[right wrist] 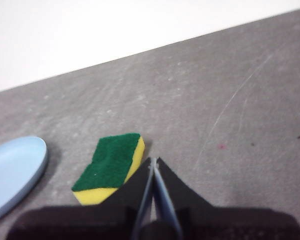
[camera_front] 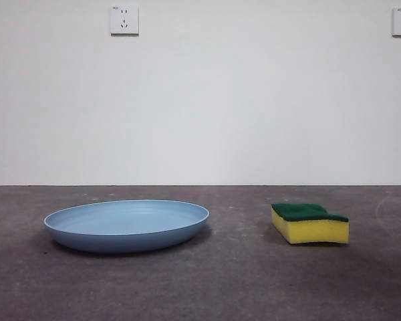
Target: Pick up the plate,pick up the cloth,clean the plate with the cloth
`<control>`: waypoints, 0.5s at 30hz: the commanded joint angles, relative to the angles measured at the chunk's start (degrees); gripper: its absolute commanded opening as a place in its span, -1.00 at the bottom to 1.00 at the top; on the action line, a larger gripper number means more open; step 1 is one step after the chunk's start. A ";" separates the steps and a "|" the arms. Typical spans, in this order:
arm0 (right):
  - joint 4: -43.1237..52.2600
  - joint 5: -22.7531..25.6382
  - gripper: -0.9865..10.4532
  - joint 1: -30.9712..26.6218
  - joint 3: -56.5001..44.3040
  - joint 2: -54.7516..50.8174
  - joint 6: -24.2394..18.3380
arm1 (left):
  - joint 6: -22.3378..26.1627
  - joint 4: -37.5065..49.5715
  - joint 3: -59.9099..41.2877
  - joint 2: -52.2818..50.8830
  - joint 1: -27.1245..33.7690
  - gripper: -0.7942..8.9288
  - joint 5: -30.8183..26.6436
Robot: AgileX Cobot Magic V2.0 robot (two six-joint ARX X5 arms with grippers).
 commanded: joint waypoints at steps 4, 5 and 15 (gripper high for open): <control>0.17 4.02 -0.85 -0.02 1.57 1.53 2.45 | -5.09 0.37 3.89 1.86 0.11 -0.85 0.90; 0.20 4.42 -0.85 -0.02 2.71 2.45 2.82 | -5.90 0.02 5.55 3.15 0.11 -0.85 1.27; -2.38 2.38 -0.85 0.00 22.43 20.39 4.26 | -5.27 -8.37 29.88 26.69 0.11 -0.85 6.71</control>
